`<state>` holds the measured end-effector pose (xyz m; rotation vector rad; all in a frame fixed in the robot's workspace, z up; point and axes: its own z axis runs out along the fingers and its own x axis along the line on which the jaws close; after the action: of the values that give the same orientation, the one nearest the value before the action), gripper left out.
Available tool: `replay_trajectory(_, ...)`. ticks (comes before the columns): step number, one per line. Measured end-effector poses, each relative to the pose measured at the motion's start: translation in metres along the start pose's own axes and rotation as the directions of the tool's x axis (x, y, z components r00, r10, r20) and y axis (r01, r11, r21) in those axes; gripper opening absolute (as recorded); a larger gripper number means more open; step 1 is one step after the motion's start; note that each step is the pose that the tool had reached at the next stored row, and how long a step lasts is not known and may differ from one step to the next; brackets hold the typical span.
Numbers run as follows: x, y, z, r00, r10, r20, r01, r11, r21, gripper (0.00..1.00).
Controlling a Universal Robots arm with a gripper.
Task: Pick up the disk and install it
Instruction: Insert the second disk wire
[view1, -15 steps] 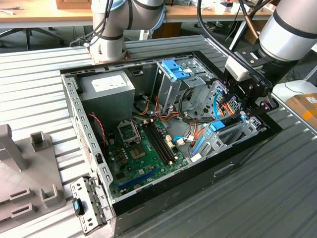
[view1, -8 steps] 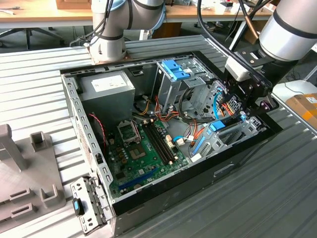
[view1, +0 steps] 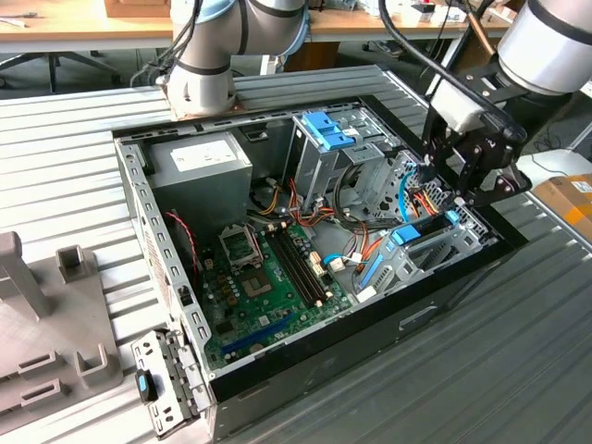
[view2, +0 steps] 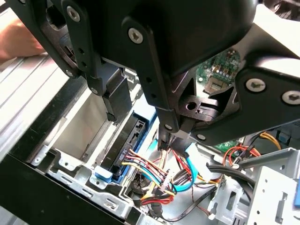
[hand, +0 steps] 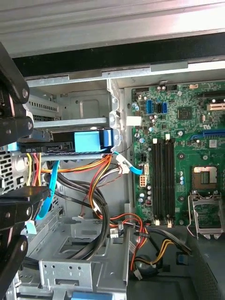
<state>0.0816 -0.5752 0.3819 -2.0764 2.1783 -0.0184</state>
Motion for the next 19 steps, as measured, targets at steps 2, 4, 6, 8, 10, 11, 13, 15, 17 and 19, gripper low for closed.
replay_trajectory(2,-0.0007,-0.0005,-0.0056,1.0000,0.001,-0.0003,-0.001,1.0000,-0.0028,0.51)
replay_trajectory(4,-0.0020,-0.0014,-0.0146,1.0000,0.004,-0.0008,-0.004,1.0000,-0.0063,0.51)
replay_trajectory(6,-0.0029,-0.0018,-0.0172,1.0000,0.007,-0.0010,-0.007,0.9999,-0.0079,0.51)
replay_trajectory(8,-0.0095,-0.0076,-0.0158,0.9999,0.007,-0.0073,-0.007,0.9999,-0.0093,0.51)
replay_trajectory(10,-0.0115,-0.0111,-0.0112,0.9999,0.007,-0.0135,-0.007,0.9999,-0.0095,0.51)
replay_trajectory(11,-0.0116,-0.0118,-0.0088,0.9999,0.007,-0.0151,-0.007,0.9999,-0.0094,0.51)
replay_trajectory(13,-0.0137,-0.0191,-0.0048,0.9997,0.007,-0.0230,-0.007,0.9999,-0.0137,0.51)
replay_trajectory(15,-0.0149,-0.0274,-0.0025,0.9997,0.007,-0.0238,-0.007,0.9998,-0.0209,0.51)
replay_trajectory(17,-0.0147,-0.0272,-0.0015,0.9997,0.007,-0.0240,-0.008,0.9998,-0.0210,0.51)
replay_trajectory(19,-0.0145,-0.0265,-0.0013,0.9997,0.007,-0.0240,-0.007,0.9998,-0.0210,0.51)
